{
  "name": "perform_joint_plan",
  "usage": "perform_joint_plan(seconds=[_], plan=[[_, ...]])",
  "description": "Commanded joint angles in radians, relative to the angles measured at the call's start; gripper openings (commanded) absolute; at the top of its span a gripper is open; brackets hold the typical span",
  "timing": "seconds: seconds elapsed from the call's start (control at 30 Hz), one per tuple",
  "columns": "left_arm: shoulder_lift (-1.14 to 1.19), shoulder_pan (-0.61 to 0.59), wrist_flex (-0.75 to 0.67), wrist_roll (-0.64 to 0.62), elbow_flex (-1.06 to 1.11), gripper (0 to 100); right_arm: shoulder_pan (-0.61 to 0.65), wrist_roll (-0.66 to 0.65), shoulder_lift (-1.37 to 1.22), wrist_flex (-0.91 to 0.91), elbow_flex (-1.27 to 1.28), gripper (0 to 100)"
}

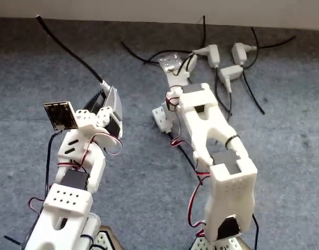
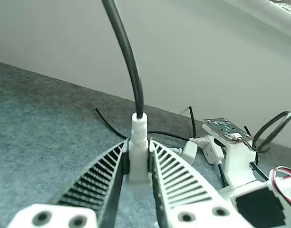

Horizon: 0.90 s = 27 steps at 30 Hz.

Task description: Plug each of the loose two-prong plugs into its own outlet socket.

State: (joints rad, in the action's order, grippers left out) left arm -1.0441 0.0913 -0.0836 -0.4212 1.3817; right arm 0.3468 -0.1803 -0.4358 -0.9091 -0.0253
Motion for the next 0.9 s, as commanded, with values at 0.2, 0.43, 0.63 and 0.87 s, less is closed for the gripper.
perform_joint_plan(seconds=[0.2, 0.43, 0.63, 0.87], plan=[[0.001, -0.008, -0.025, 0.023, -0.015, 1, -0.128, 0.152, 0.231, -0.151, -0.047, 31.7], [0.306, 0.047, 0.069, 0.192, -0.295, 1, -0.387, 0.379, 0.208, -0.214, 0.104, 31.7], [0.826, 0.058, 0.416, 0.236, -0.883, 1, -0.427, 0.476, 0.179, -0.125, 0.344, 31.7], [1.116, 0.171, 0.690, 0.557, -1.366, 1, -0.418, 0.474, 0.240, -0.004, 0.446, 31.6]])
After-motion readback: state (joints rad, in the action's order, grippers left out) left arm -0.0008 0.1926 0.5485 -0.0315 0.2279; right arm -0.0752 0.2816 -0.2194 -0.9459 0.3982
